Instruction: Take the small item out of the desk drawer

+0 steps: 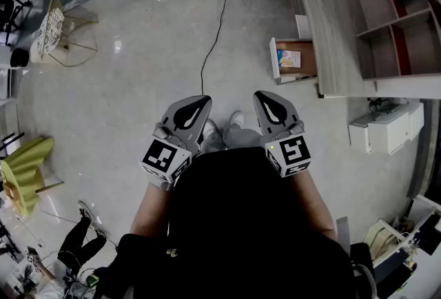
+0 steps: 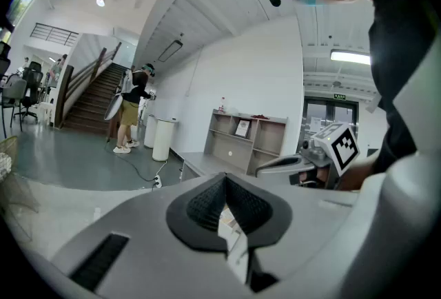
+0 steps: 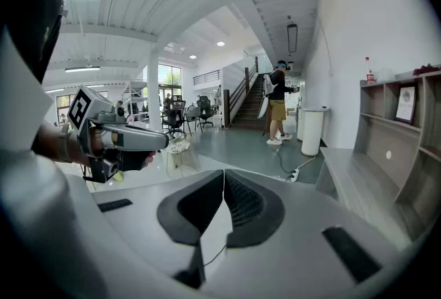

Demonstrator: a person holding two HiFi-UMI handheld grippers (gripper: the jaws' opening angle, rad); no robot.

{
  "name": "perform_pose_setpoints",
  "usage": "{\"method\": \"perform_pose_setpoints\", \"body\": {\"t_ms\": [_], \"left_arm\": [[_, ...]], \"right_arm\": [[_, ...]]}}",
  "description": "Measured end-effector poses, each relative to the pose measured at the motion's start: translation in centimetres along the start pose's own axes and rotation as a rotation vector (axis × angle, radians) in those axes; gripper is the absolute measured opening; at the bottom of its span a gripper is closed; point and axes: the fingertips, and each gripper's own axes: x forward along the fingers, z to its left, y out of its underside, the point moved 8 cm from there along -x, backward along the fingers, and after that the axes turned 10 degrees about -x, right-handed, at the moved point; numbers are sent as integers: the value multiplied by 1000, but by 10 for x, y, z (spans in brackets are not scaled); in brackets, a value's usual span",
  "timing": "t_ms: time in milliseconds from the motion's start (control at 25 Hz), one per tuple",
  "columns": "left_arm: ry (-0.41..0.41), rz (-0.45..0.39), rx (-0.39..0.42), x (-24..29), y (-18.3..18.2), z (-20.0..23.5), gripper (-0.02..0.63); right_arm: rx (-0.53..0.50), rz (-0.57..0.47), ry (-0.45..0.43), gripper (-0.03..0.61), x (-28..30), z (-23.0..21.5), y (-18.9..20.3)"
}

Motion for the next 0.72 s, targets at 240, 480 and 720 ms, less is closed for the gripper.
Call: {"method": "perform_pose_setpoints", "body": {"t_ms": [240, 480, 720], "left_arm": [[-39, -4, -62, 28, -5, 4, 9], [-63, 33, -64, 71, -7, -7, 9], [-61, 60, -129, 105, -5, -3, 9]], "right_arm": [[14, 0, 10, -2, -3, -28, 7], [75, -12, 5, 0, -13, -70, 28], [114, 9, 5, 0, -5, -108, 46]]}}
